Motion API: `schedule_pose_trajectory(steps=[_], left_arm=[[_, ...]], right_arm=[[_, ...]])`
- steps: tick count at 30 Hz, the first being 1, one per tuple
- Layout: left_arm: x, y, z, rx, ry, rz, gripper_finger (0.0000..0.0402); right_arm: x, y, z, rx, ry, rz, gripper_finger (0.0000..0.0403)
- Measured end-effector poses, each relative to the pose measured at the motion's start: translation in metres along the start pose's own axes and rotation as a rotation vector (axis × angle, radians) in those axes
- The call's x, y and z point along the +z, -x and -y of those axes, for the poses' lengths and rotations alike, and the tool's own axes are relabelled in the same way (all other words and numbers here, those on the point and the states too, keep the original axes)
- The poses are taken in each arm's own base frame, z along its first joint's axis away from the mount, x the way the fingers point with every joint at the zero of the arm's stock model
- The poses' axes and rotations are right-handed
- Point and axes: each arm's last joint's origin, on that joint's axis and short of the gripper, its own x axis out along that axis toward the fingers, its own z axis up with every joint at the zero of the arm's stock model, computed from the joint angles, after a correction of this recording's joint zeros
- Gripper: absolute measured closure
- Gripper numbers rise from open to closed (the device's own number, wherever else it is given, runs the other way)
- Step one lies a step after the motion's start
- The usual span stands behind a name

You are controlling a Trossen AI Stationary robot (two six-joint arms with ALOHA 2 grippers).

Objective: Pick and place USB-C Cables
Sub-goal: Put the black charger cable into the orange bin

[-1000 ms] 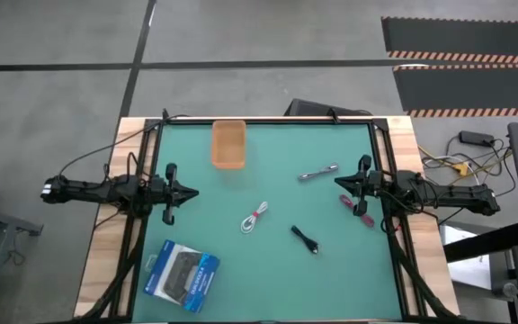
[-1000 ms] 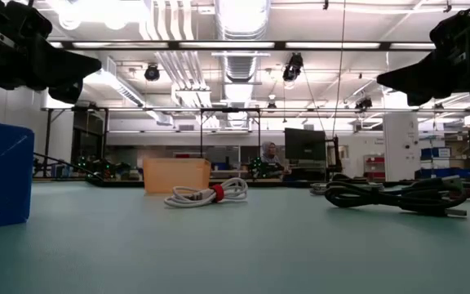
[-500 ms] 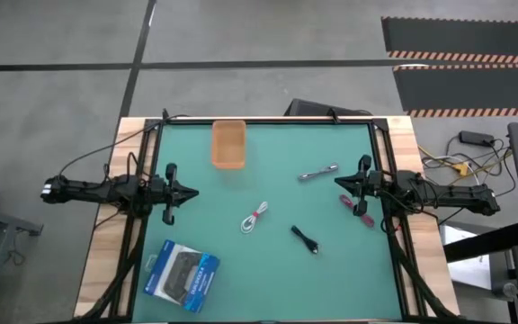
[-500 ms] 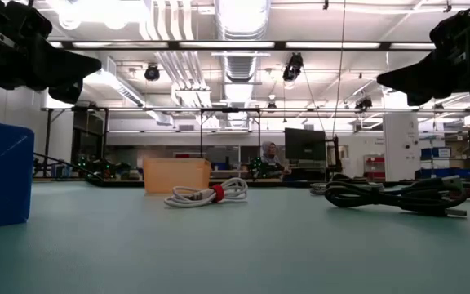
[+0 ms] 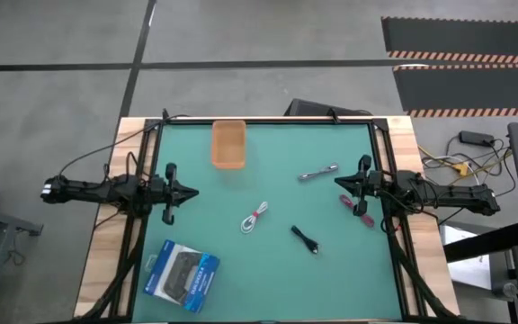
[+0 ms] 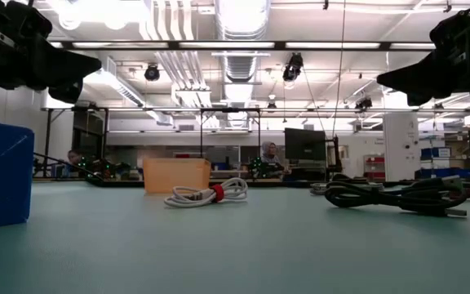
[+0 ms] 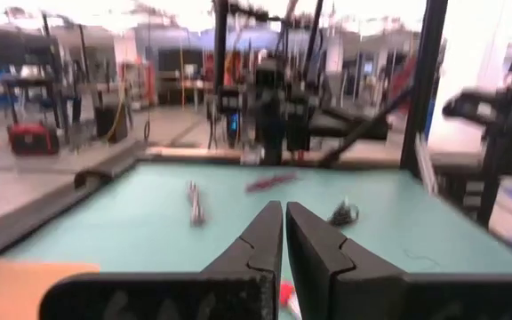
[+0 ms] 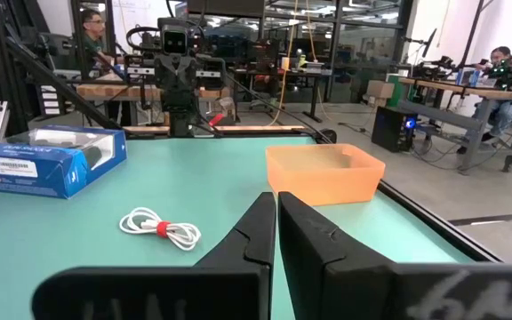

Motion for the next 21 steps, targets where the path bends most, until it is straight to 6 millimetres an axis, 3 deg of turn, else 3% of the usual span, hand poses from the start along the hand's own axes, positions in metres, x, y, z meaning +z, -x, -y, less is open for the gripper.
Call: schedule_pose_trajectory(steps=[10, 21], left_arm=[[0.03, 0.004, 0.0, -0.003, 0.052, 0.316, 0.0396], [0.045, 0.011, -0.001, -0.007, 0.081, 0.484, 0.0396]], right_arm=[[0.0, 0.0, 0.0, -0.001, -0.15, 0.001, 0.0394], [0.001, 0.0, 0.0, -0.001, -0.184, 0.008, 0.0394]])
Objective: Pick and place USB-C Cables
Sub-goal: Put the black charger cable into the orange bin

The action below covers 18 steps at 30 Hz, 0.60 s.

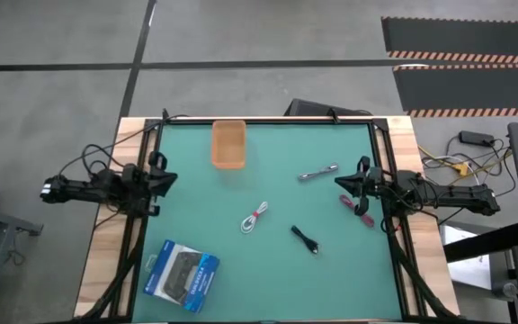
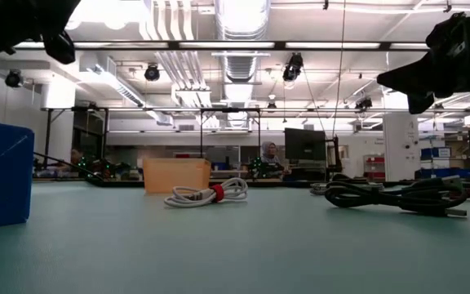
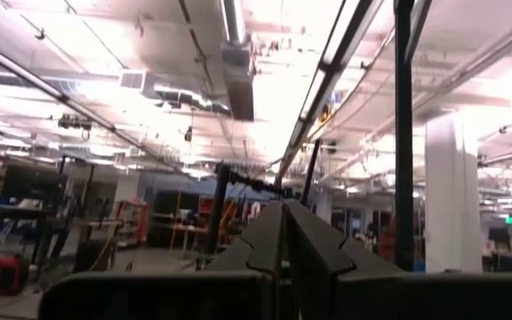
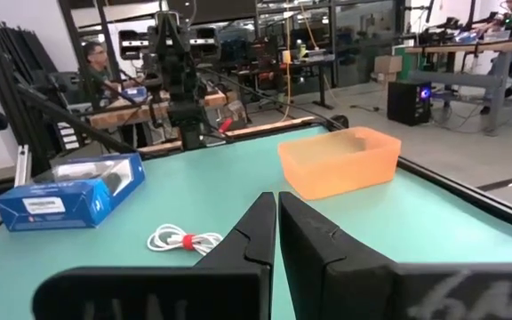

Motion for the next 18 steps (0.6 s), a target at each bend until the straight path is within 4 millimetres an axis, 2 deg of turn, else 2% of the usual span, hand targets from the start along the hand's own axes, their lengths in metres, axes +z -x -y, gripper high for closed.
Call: schedule_pose_trajectory(steps=[9, 18], left_arm=[[0.006, -0.007, 0.002, -0.019, 0.035, 0.053, 0.0396], [0.014, -0.041, 0.007, -0.009, 0.028, 0.007, 0.0396]], right_arm=[[0.018, 0.002, -0.002, 0.016, 0.047, 0.19, 0.0394], [0.032, 0.005, -0.003, 0.019, 0.127, 0.337, 0.0394]])
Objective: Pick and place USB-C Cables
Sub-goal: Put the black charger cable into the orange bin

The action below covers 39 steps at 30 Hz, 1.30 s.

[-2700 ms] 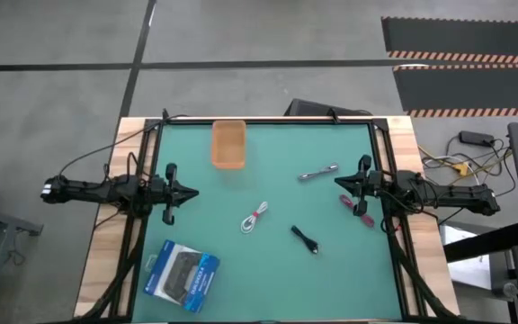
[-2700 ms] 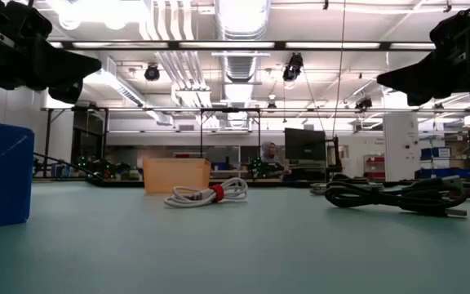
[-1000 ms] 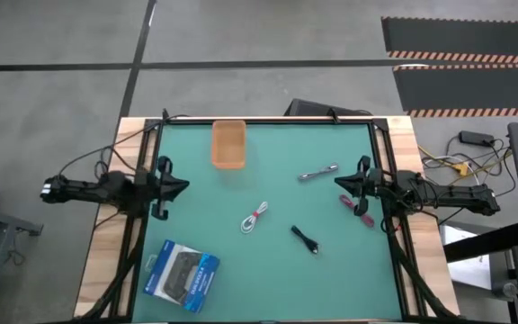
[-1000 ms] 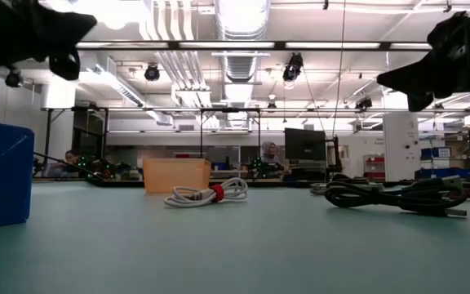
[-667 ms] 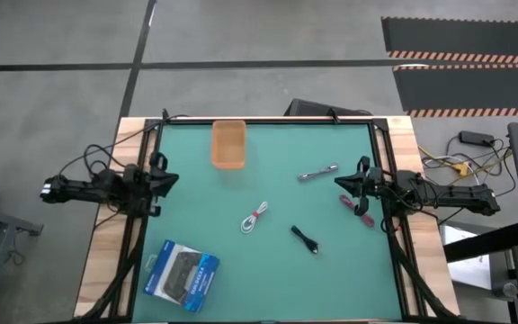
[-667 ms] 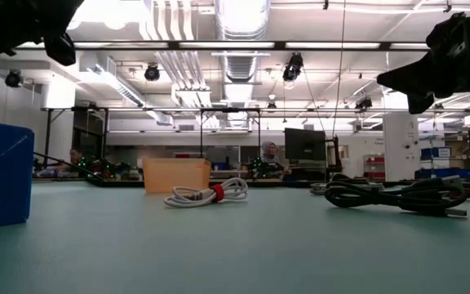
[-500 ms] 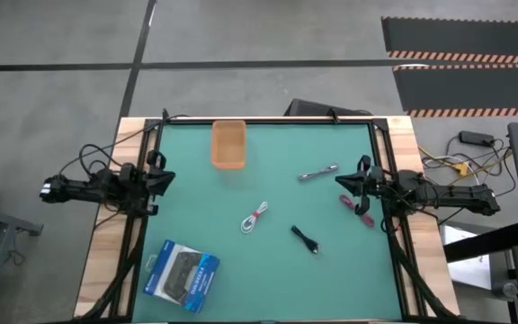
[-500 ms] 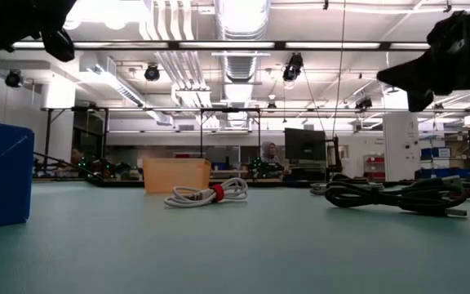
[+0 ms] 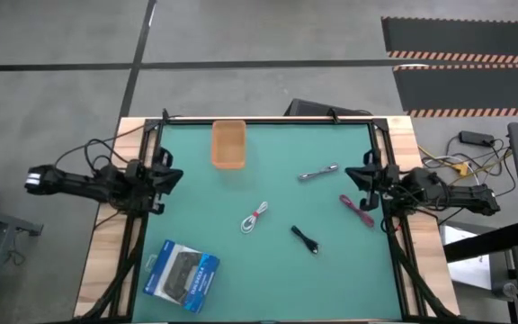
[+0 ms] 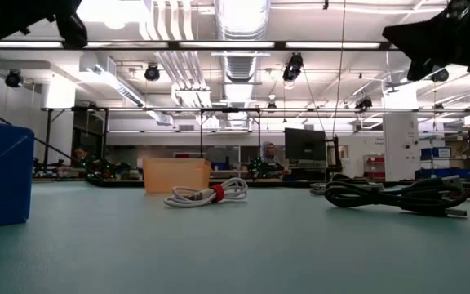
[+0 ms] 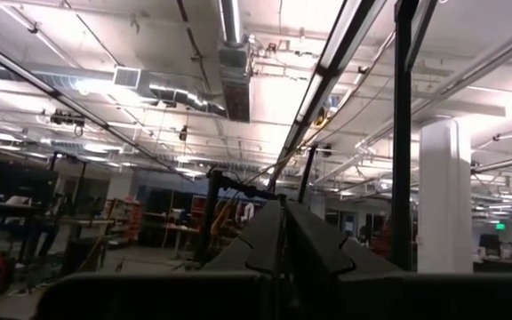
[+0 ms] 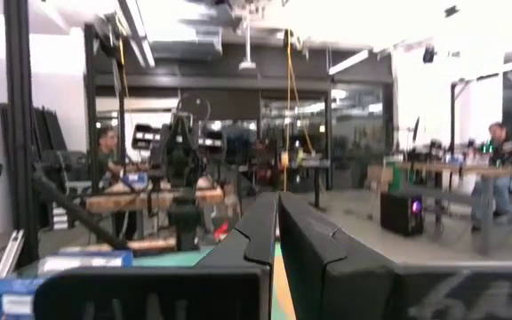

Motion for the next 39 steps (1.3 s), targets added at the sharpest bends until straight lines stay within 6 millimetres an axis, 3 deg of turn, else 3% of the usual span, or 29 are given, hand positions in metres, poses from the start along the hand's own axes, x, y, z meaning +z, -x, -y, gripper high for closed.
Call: schedule_pose_trajectory(steps=[9, 15, 25, 39], left_arm=[[0.006, -0.059, 0.01, 0.003, -0.007, -0.062, 0.0396], [-0.003, -0.105, 0.017, 0.008, 0.009, -0.124, 0.0396], [-0.041, -0.164, 0.024, 0.04, 0.136, -0.285, 0.0396], [-0.078, -0.221, 0.031, 0.078, 0.089, -0.558, 0.0396]], right_arm=[[0.003, 0.0, 0.0, 0.002, 0.025, 0.035, 0.0394], [0.005, 0.0, 0.0, 0.021, 0.026, 0.049, 0.0394], [0.008, 0.0, 0.0, 0.021, 0.026, 0.051, 0.0394], [0.012, -0.001, 0.0, 0.018, 0.013, 0.043, 0.0394]])
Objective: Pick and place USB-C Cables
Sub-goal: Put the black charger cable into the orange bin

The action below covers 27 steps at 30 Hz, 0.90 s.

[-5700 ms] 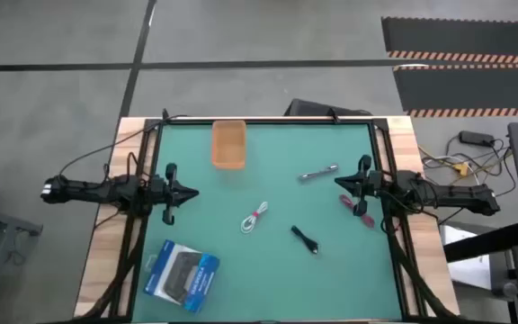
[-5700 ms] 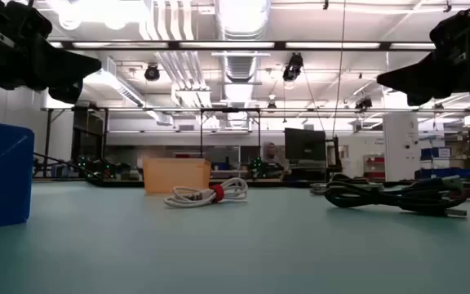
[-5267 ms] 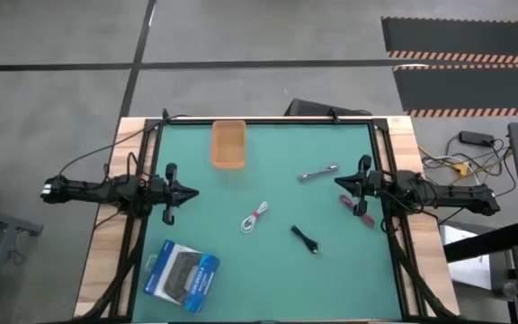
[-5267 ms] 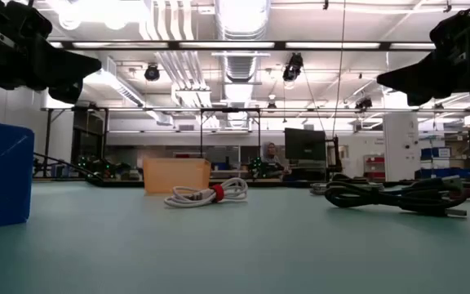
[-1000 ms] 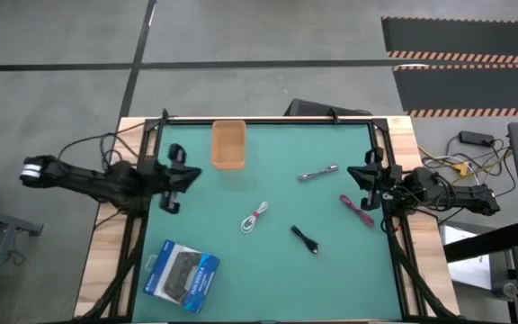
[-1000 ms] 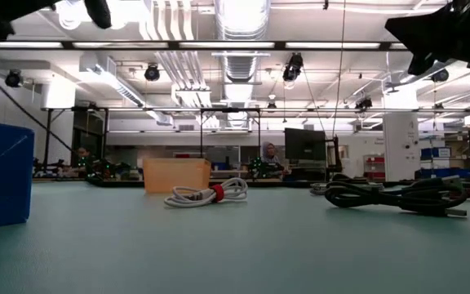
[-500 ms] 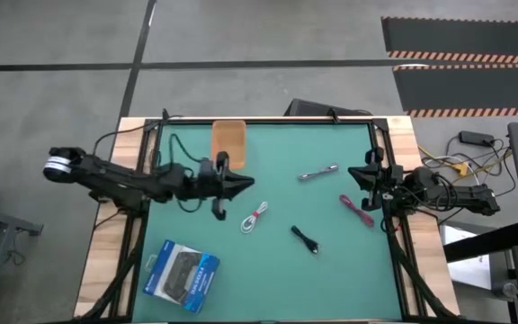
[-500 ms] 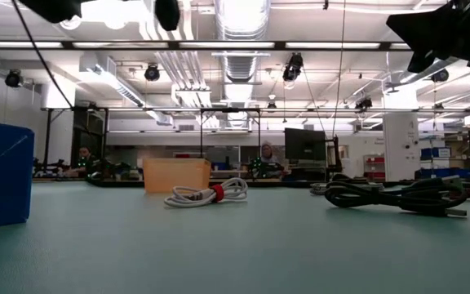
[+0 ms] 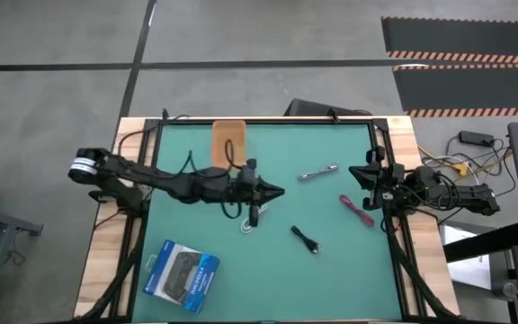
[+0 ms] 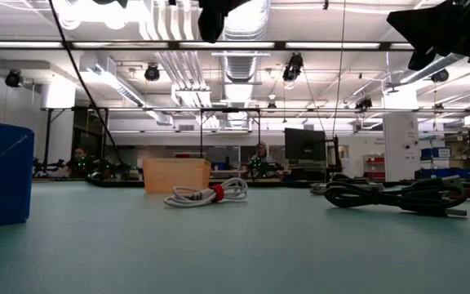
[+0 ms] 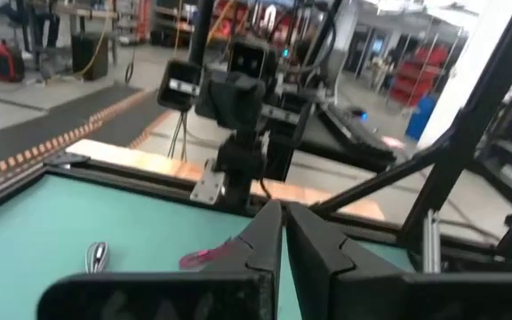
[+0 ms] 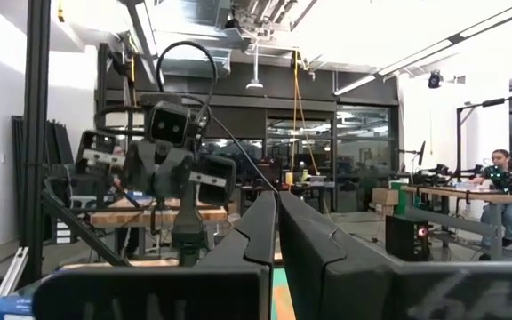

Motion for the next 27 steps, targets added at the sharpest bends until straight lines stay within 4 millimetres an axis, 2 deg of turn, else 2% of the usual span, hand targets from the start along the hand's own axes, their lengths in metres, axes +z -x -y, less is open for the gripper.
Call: schedule_pose_trajectory(steps=[13, 21, 27], left_arm=[[-0.026, -0.042, 0.002, 0.061, -0.055, -0.294, 0.0396], [-0.041, -0.07, 0.009, -0.019, -0.151, -0.357, 0.0396], [-0.054, -0.081, 0.01, -0.056, -0.156, -0.385, 0.0396]], right_arm=[[0.0, 0.0, 0.0, -0.001, -0.006, -0.001, 0.0394], [-0.001, 0.0, 0.0, 0.0, -0.005, -0.009, 0.0394], [-0.002, 0.0, 0.0, 0.0, -0.015, -0.02, 0.0394]])
